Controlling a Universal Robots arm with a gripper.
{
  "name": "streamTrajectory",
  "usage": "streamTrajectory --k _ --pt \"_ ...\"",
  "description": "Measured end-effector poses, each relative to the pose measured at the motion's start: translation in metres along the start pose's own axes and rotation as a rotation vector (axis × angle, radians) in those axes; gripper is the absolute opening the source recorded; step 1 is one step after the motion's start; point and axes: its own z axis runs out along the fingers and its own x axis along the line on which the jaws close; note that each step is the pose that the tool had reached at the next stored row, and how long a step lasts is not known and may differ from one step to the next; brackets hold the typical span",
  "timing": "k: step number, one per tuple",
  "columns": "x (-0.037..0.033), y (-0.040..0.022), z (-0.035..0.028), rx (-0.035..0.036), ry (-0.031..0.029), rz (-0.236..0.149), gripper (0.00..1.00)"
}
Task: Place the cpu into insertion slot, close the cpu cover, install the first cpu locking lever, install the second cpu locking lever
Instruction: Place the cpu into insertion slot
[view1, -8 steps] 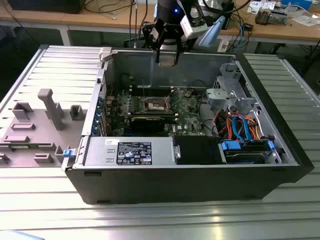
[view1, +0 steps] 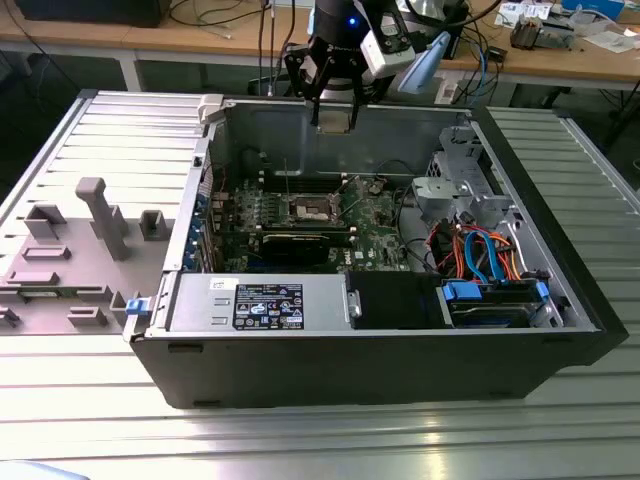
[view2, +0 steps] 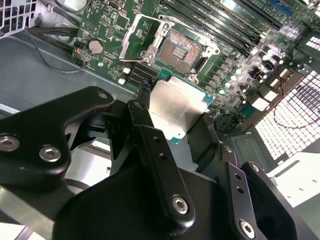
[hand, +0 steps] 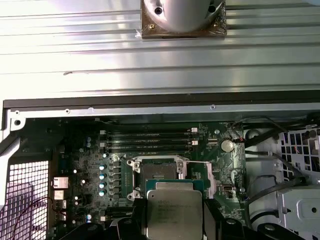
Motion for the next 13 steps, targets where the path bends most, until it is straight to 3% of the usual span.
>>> streamTrajectory --k 6,13 --pt "0.0 0.0 0.0001 -0.0003 -0.0014 0.016 0.54" --pt "0.0 0.0 0.0003 -0.0012 -0.0055 0.06 0.54"
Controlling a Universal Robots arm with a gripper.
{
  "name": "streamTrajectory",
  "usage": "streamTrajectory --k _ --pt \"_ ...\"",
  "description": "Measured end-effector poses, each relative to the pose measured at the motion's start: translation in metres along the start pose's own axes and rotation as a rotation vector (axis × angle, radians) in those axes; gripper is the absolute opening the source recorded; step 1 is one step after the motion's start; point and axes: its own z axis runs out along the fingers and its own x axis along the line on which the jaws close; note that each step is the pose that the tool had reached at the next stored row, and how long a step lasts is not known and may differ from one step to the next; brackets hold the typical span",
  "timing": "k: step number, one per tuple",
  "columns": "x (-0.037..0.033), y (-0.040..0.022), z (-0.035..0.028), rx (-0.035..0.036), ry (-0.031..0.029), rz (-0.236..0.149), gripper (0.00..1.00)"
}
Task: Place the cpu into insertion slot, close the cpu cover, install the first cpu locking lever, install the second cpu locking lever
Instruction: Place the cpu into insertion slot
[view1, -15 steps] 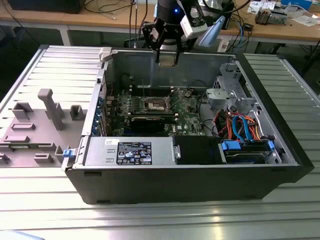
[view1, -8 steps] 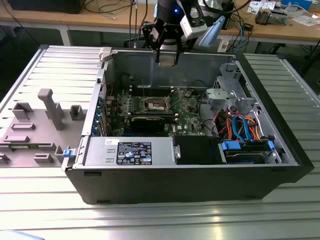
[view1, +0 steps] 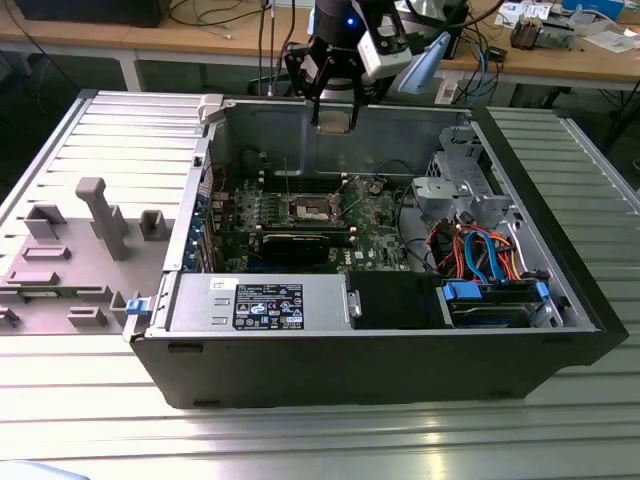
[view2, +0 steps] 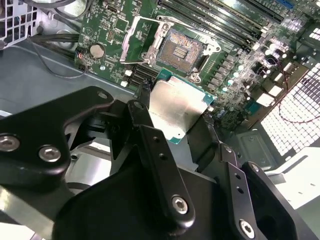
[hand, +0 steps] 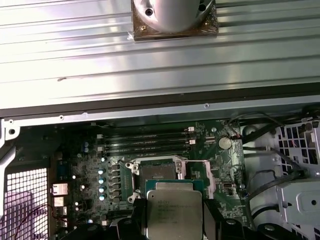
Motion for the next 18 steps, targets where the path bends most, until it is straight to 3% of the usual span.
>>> streamTrajectory --k 18 --pt "0.0044 -0.0004 0.0003 -0.0009 -0.004 0.044 0.54"
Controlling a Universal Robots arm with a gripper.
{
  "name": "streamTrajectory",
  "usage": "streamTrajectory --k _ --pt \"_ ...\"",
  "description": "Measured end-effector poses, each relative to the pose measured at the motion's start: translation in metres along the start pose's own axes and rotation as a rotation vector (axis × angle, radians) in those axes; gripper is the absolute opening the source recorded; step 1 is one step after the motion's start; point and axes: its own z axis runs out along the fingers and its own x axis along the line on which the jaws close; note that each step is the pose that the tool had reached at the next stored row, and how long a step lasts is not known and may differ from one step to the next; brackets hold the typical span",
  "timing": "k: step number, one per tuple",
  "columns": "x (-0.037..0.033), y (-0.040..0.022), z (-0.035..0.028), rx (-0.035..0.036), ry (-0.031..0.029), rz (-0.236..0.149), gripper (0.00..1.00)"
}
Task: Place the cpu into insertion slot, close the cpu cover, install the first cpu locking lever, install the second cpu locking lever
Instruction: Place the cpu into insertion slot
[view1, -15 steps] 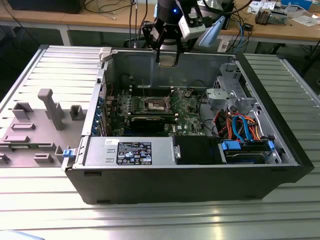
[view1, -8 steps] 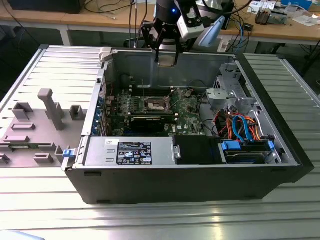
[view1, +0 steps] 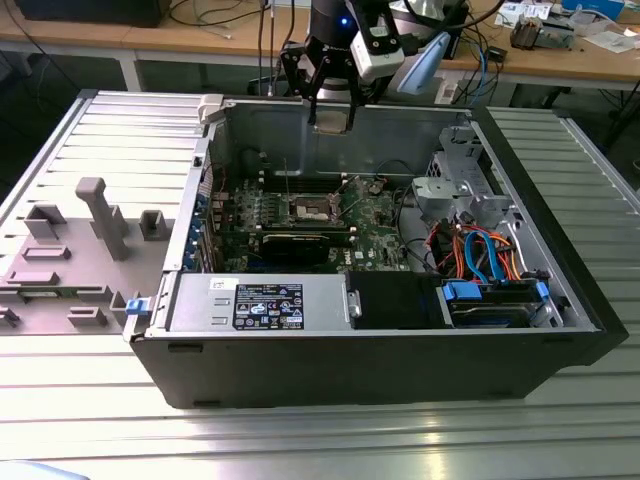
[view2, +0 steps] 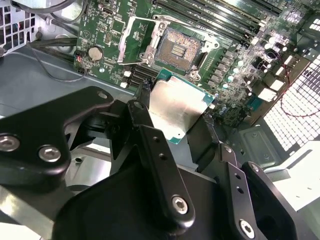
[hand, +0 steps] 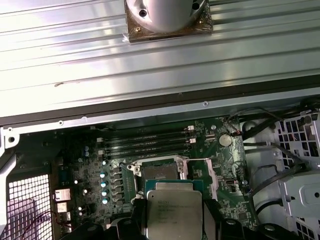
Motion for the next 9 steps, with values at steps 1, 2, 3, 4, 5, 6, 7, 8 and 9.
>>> streamTrajectory --k 1,2,3,4,5,6,7,8,9 --pt "0.0 0.0 0.0 0.0 0.0 0.0 0.54" --pt "0.0 0.0 0.0 0.0001 0.0 0.0 0.54" --pt "0.0 0.0 0.0 0.0001 0.0 0.0 0.54" --pt "0.0 0.0 0.0 0.0 0.0 0.0 0.54" --pt "0.0 0.0 0.0 0.0001 0.0 0.0 0.54" --pt "0.0 0.0 0.0 0.0001 0.0 0.0 0.54" --pt "0.0 0.0 0.0 0.0001 0.0 0.0 0.54" --pt "0.0 0.0 0.0 0.0 -0.0001 0.001 0.54" --pt "0.0 0.0 0.0 -0.0001 -0.0003 0.003 0.54"
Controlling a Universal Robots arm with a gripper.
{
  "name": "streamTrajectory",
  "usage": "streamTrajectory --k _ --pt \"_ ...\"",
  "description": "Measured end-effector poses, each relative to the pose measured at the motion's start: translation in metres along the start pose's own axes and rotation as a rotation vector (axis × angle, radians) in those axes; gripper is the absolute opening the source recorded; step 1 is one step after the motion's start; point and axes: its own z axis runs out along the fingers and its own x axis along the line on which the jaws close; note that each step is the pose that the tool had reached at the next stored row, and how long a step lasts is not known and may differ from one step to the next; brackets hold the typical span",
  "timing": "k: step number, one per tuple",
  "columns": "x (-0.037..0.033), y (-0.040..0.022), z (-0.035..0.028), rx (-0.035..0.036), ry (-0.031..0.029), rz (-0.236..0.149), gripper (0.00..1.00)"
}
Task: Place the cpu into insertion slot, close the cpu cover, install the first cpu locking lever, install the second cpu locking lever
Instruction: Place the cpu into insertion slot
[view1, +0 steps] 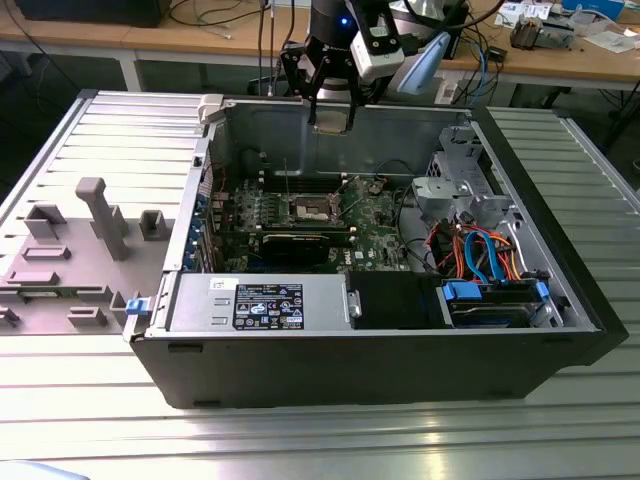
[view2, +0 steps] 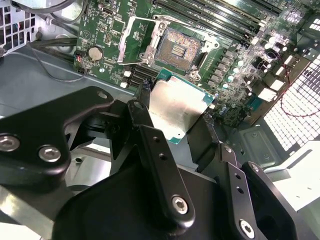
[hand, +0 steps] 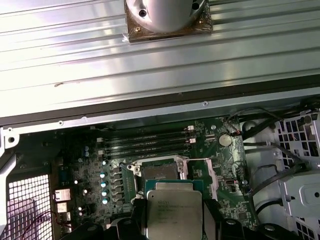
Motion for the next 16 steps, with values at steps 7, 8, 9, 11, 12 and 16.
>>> streamTrajectory --k 7,8,9,11,12,16 --pt "0.0 0.0 0.0 -0.0003 -0.0016 0.018 0.54" --pt "0.0 0.0 0.0 -0.0003 -0.0019 0.021 0.54" --pt "0.0 0.0 0.0001 -0.0004 -0.0023 0.025 0.54" --pt "0.0 0.0 0.0001 -0.0005 -0.0028 0.031 0.54" --pt "0.0 0.0 0.0001 -0.0006 -0.003 0.034 0.54" --pt "0.0 -0.0001 0.0002 -0.0008 -0.0044 0.049 0.54"
